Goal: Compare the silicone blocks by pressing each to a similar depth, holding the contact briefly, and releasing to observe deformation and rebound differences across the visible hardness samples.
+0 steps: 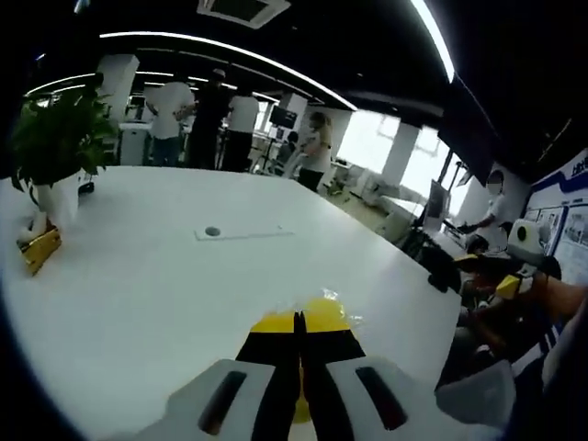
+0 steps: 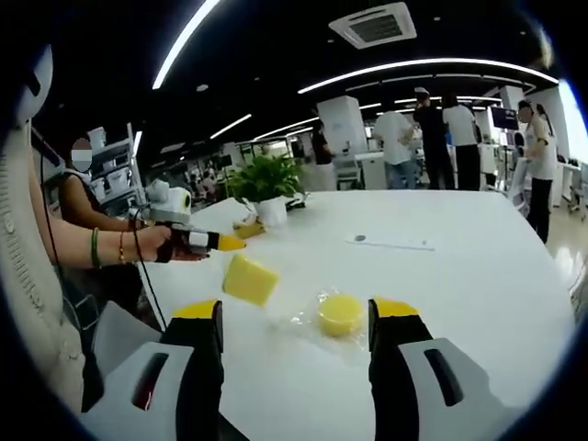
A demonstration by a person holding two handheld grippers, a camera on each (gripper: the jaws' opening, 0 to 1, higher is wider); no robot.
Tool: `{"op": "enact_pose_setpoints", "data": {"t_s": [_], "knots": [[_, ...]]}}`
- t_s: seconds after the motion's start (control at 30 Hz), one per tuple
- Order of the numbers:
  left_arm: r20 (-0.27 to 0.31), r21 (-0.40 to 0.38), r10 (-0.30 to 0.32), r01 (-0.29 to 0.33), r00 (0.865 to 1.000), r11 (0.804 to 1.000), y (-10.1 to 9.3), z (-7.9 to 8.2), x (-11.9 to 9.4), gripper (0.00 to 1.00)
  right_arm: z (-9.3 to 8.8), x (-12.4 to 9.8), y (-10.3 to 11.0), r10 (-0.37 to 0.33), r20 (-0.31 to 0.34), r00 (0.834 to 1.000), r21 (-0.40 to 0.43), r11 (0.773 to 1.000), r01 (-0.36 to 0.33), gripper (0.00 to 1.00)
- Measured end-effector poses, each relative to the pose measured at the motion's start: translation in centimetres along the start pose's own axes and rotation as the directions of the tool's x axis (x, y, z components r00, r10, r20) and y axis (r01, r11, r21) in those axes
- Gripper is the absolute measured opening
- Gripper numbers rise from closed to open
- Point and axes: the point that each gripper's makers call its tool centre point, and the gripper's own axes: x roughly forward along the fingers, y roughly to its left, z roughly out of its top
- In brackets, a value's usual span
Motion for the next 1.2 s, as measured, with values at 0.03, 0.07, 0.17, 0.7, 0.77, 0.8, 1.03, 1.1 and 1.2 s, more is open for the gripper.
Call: {"op": "enact_pose_setpoints", "data": {"t_s": [0.03, 0.07, 0.17, 0.7, 0.77, 0.8, 1.03, 1.1, 1.2], "knots": [[0.002, 0.006, -0.006, 0.006, 1.000, 1.000, -0.4, 0.2, -0.3, 0.00, 0.2, -0.2, 0.1, 0.002, 0.007, 1.000, -0.003, 1.000, -0.002, 0.59], [0.007, 0.023, 0.000, 0.000, 1.000, 1.000, -0.6, 0.5, -0.5, 0.00, 0.3, -0.3, 0.1, 0.002, 0.011, 1.000, -0.005, 1.000, -0.002, 0.59], [0.020, 0.046, -0.008, 0.007, 1.000, 0.999, -1.4, 1.4, -1.3, 0.00, 0.5, -0.7, 0.2, 0.002, 0.017, 1.000, -0.013, 1.000, -0.002, 0.59], [0.072, 0.163, -0.102, 0.089, 0.992, 0.983, -5.8, 6.1, -3.6, 0.00, 2.2, -2.0, 0.3, 0.036, 0.041, 0.999, -0.065, 0.997, -0.033, 0.62], [0.081, 0.168, -0.114, 0.099, 0.990, 0.981, -6.2, 6.7, -3.8, 0.00, 3.2, -2.1, 0.4, 0.053, 0.053, 0.997, -0.090, 0.995, -0.048, 0.63], [0.083, 0.173, -0.119, 0.104, 0.989, 0.979, -6.4, 7.0, -3.8, 0.00, 3.6, -2.1, 0.5, 0.062, 0.053, 0.997, -0.100, 0.993, -0.056, 0.63], [0.083, 0.238, -0.173, 0.149, 0.981, 0.960, -8.3, 9.1, -4.4, 0.00, 6.2, -1.8, 0.9, 0.142, 0.011, 0.990, -0.204, 0.969, -0.136, 0.67], [0.082, 0.255, -0.185, 0.159, 0.979, 0.954, -8.8, 9.7, -4.5, 0.00, 6.7, -1.6, 1.0, 0.161, -0.002, 0.987, -0.227, 0.961, -0.157, 0.67], [0.067, 0.285, -0.214, 0.187, 0.975, 0.940, -9.6, 10.3, -4.6, 0.00, 7.5, -1.2, 1.1, 0.190, -0.037, 0.981, -0.263, 0.945, -0.193, 0.68]]}}
